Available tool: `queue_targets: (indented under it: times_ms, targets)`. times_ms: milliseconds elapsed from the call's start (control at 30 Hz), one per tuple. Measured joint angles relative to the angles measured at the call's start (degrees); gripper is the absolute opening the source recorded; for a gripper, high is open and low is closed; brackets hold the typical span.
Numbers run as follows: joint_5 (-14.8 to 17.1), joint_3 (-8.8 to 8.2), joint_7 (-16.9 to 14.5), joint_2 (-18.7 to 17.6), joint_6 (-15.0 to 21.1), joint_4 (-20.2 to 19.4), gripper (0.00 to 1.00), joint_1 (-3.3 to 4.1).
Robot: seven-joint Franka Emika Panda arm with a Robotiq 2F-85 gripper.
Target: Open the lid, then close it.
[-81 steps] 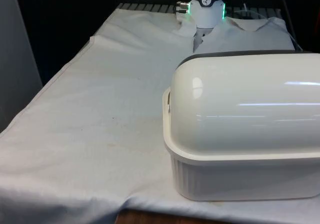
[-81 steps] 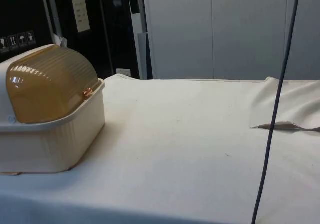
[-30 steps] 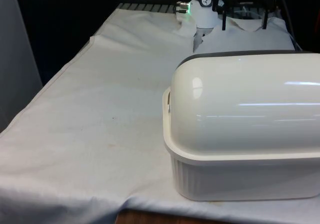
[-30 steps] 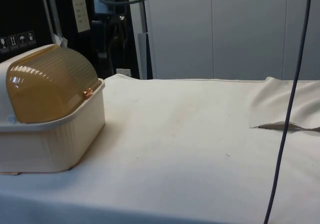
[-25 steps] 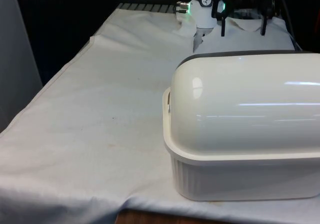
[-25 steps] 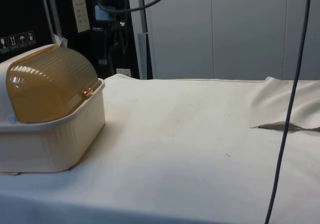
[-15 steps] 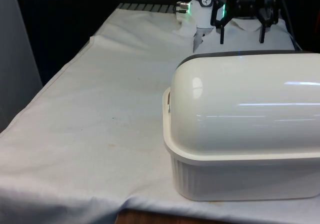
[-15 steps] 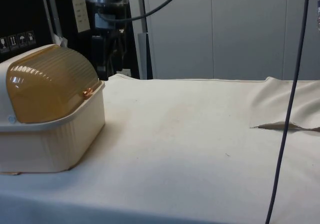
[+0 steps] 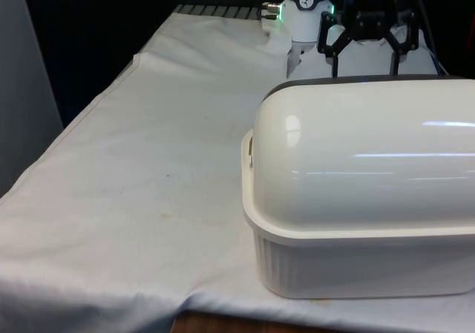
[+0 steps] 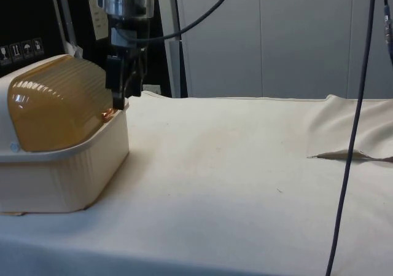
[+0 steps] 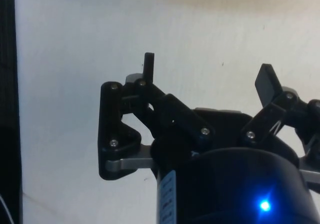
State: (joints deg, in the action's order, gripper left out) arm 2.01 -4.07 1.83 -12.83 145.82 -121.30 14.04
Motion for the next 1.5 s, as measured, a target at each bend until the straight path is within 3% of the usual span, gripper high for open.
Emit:
queue_targets:
  times_ms: [633,1500]
  targets:
    - [0.0,0.00,-3.2,-4.6,9.2,0.3,1.00,-0.06]
    - [-0.1,-1.03,-4.6,-6.2,10.0,0.6,1.00,-0.46]
